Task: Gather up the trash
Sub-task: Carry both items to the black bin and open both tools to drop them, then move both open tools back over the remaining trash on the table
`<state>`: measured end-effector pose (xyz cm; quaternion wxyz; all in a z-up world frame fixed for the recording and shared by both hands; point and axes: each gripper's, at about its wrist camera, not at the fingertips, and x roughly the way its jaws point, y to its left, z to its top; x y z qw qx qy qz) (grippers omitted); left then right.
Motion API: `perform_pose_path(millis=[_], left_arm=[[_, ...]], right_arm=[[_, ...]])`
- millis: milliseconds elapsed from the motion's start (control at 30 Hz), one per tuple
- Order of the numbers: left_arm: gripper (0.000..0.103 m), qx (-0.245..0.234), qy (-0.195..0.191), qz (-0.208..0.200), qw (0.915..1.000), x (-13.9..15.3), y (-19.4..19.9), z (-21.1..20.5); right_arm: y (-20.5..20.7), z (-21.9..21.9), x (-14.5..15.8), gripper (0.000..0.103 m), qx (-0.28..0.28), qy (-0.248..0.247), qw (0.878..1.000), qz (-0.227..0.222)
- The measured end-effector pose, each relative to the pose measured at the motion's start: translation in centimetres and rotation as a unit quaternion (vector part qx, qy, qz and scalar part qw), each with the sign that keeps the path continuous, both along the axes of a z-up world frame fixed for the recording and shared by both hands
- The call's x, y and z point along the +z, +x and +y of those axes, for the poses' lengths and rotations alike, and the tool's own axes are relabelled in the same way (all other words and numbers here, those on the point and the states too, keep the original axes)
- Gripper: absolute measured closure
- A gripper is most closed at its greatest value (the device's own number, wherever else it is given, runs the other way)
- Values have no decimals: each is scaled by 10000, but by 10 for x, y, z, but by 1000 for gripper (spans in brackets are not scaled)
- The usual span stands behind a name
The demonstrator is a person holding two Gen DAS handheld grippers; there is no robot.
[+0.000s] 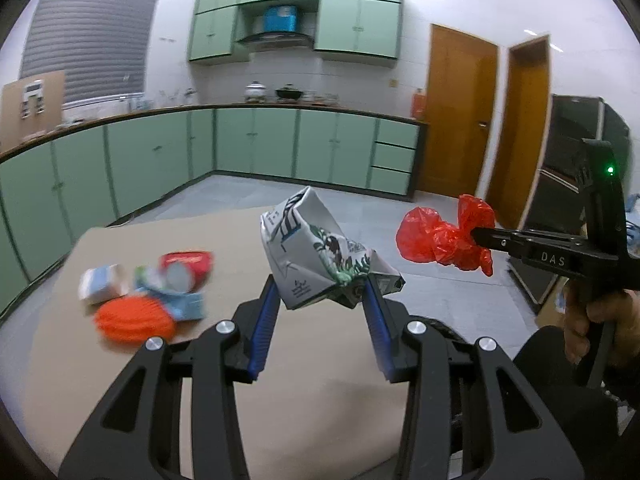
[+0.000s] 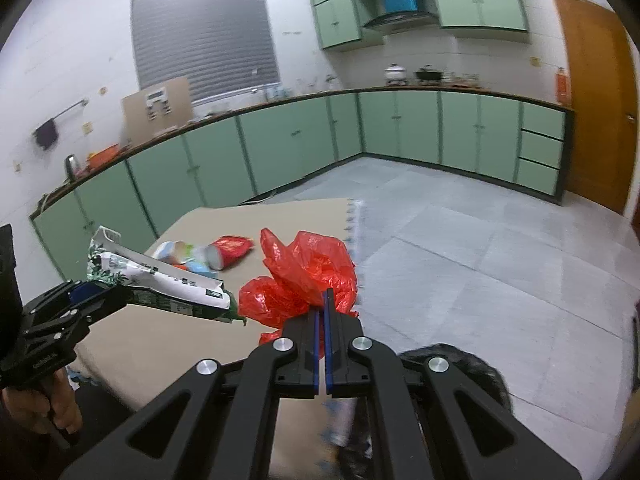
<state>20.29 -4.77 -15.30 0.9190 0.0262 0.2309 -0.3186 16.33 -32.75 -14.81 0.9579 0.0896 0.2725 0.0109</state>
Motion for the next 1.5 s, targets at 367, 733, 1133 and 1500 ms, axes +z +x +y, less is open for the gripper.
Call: perform_pose_path(millis=[367, 733, 1133, 1500], left_arm=[[63, -1101, 200, 333, 9932, -37, 13, -136], [62, -1433, 874, 744, 9830, -97, 34, -198], [58, -1309, 903, 874, 9834, -109, 35, -205], [24, -439, 788, 495, 9947, -44, 15, -159]], right_arm=[[-36, -99, -44, 101, -1041, 218, 9930, 518], [-17, -146, -117, 75, -1227, 714, 9803, 1376], [-35, -144, -88, 75, -1323, 581, 9848, 964], [-36, -113, -48, 72, -961, 492, 9925, 574]])
